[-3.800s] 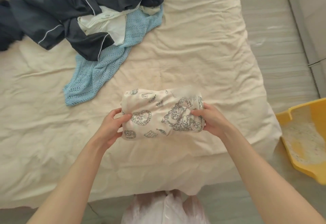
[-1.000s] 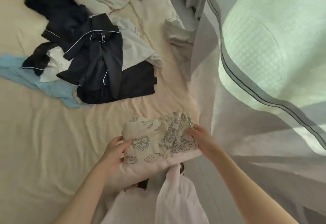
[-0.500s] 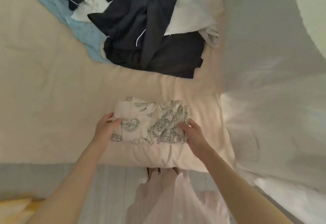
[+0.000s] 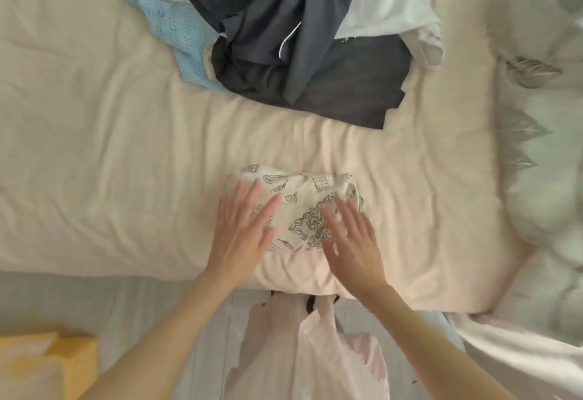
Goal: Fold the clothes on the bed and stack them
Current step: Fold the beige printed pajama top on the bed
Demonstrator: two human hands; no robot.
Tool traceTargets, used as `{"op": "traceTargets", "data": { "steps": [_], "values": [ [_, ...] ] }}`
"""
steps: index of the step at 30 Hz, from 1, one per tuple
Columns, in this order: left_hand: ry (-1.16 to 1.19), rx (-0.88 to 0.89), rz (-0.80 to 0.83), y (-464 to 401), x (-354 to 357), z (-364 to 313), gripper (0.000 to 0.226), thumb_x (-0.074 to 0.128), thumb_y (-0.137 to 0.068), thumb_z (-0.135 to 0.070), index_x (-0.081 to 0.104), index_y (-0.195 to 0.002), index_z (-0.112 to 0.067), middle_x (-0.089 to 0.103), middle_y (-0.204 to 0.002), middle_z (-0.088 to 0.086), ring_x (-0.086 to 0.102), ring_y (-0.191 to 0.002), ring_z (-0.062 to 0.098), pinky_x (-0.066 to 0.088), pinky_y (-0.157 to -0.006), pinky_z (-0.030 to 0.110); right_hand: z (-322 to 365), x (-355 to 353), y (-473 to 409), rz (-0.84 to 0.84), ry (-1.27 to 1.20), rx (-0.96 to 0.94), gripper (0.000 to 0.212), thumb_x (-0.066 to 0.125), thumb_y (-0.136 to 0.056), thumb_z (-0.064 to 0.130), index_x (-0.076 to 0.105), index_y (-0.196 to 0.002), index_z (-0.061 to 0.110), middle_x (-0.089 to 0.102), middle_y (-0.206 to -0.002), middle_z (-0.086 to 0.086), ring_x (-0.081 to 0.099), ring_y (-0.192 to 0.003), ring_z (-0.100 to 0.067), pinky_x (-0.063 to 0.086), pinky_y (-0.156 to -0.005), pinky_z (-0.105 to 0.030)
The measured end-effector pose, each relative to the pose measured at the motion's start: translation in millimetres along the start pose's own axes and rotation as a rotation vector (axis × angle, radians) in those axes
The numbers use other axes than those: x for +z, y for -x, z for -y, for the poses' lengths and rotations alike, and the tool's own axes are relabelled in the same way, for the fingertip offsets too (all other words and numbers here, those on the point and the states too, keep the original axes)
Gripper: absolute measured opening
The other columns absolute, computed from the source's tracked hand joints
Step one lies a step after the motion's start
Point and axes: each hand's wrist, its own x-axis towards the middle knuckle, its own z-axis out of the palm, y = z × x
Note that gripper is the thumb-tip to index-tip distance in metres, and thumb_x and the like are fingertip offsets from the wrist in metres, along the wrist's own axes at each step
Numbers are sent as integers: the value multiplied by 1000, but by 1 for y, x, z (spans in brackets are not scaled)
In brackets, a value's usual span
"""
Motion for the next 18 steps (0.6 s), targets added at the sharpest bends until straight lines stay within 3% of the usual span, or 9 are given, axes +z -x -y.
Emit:
{"op": "traceTargets", "data": {
  "steps": [2, 4, 6, 9, 13, 18],
  "values": [
    [-76, -21, 176, -3, 9, -1, 65, 70, -81, -36, 45, -140, -22, 27, -151, 19, 23, -138, 45, 24, -105, 63, 0, 11, -4, 216, 112, -59, 59, 50, -95, 28, 27, -148, 26, 14, -158, -10, 8, -146, -30, 7, -118, -45],
    [-137, -65, 333, -9, 19, 4, 71, 58, -88, -46, 24, -147, -30, 0, -156, 12, 3, -143, 40, 12, -110, 61, -4, 23, -14, 375, 194, -20, 59, 35, -100, 38, 6, -151, 32, -6, -159, -4, -9, -146, -25, -6, -118, -42],
    [-190, -99, 449, -17, 28, 8, 71, 42, -93, -53, 3, -149, -35, -22, -154, 6, -16, -143, 35, 1, -112, 58, -7, 27, -24, 448, 225, -6, 58, 30, -101, 41, 1, -151, 33, -11, -159, -3, -12, -146, -24, -8, -118, -41],
    [-189, -111, 565, -26, 20, 6, 67, 38, -95, -50, 1, -149, -36, -19, -157, 6, -17, -143, 33, 1, -113, 56, -5, 14, -28, 532, 142, 4, 57, 32, -101, 40, 7, -151, 31, -7, -160, -2, -9, -146, -22, -4, -118, -41],
    [-67, -154, 549, -21, -27, -2, 57, 35, -98, -41, 13, -150, -31, -5, -159, 4, -4, -146, 27, 7, -114, 45, 10, -32, -31, 485, 115, -14, 54, 32, -101, 41, 14, -150, 31, 2, -160, 0, 0, -147, -18, 1, -118, -40],
    [102, -292, 304, 12, -119, -19, 54, 35, -99, -37, 17, -149, -29, 3, -159, 2, 3, -146, 24, 8, -115, 47, 58, -118, -40, 199, 52, -87, 57, 36, -99, 43, 19, -150, 25, 12, -159, -4, 9, -146, -21, 8, -117, -41]
  ]
}}
